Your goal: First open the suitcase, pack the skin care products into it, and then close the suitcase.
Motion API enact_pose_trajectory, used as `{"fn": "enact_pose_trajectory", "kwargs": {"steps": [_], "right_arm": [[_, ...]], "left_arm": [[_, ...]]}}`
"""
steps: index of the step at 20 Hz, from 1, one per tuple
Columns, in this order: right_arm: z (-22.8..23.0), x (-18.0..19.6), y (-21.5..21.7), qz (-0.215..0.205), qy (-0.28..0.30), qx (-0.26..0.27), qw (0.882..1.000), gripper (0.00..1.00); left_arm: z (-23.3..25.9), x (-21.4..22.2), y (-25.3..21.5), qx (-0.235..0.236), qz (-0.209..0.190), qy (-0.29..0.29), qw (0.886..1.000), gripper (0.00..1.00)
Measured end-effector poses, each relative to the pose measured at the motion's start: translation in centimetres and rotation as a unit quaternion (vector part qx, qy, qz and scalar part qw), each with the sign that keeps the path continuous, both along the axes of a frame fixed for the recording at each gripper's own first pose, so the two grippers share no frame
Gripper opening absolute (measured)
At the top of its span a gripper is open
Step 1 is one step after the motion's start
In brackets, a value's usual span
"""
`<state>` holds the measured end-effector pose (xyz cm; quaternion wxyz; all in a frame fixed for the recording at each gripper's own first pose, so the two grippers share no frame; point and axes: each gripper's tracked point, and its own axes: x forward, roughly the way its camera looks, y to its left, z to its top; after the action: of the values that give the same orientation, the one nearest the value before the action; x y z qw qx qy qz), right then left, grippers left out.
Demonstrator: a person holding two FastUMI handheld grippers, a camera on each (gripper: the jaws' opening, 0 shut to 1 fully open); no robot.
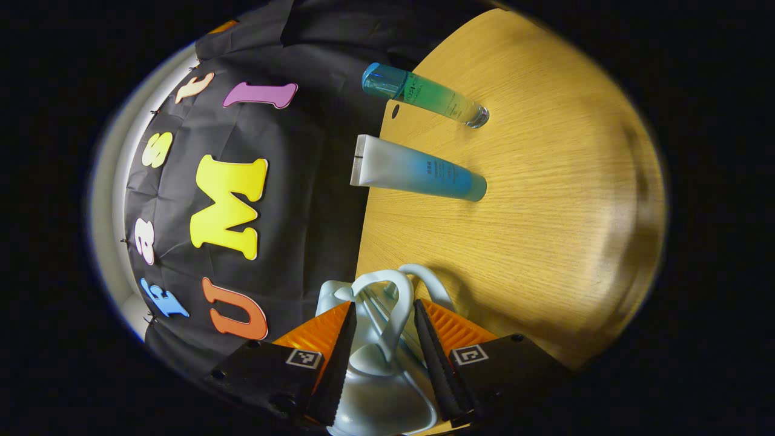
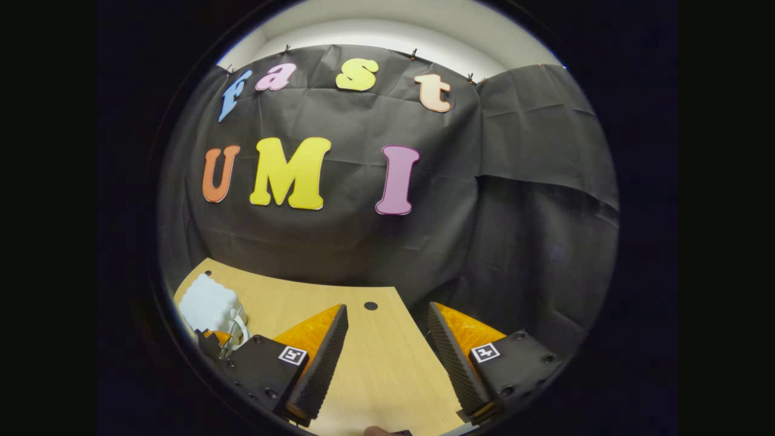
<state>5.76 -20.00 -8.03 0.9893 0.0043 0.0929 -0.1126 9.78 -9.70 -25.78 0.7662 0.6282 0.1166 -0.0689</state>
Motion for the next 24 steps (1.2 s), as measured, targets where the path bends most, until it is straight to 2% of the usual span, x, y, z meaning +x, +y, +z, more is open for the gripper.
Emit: {"fn": "enact_pose_trajectory", "kwargs": {"steps": [7, 9, 12, 13, 16, 19, 21, 24], "right_arm": [[-1.3, 1.6, -0.5, 0.039, 0.010, 0.011, 0.999, 0.80], [-1.6, 1.8, -0.7, 0.052, 0.011, 0.012, 0.999, 0.80], [-1.8, 1.9, -1.2, 0.068, 0.008, 0.014, 0.998, 0.80], [-1.8, 1.9, -1.4, 0.073, 0.007, 0.013, 0.997, 0.80], [-1.5, 1.8, -2.1, 0.072, 0.005, 0.008, 0.997, 0.80], [-0.9, 1.8, -2.0, 0.058, 0.001, 0.006, 0.998, 0.80], [-0.2, 1.9, -0.9, 0.049, -0.001, 0.009, 0.999, 0.77], [1.1, 1.8, 2.1, 0.045, -0.008, 0.012, 0.999, 0.80]], "left_arm": [[-0.9, -0.1, 0.0, 0.015, 0.032, 0.031, 0.999, 0.24], [-0.9, 0.2, 0.1, 0.013, 0.042, 0.036, 0.998, 0.22], [0.0, 0.1, 0.1, -0.009, 0.058, 0.038, 0.998, 0.11], [0.4, -0.1, 0.1, -0.031, 0.064, 0.040, 0.997, 0.07], [1.8, 0.1, 0.8, -0.109, 0.086, 0.047, 0.989, 0.05], [5.9, -0.5, 1.5, -0.213, 0.089, 0.026, 0.973, 0.03], [8.9, -1.1, 2.9, -0.261, 0.090, 0.003, 0.961, 0.03], [13.1, -2.1, 5.8, -0.321, 0.093, -0.020, 0.942, 0.03]]}}
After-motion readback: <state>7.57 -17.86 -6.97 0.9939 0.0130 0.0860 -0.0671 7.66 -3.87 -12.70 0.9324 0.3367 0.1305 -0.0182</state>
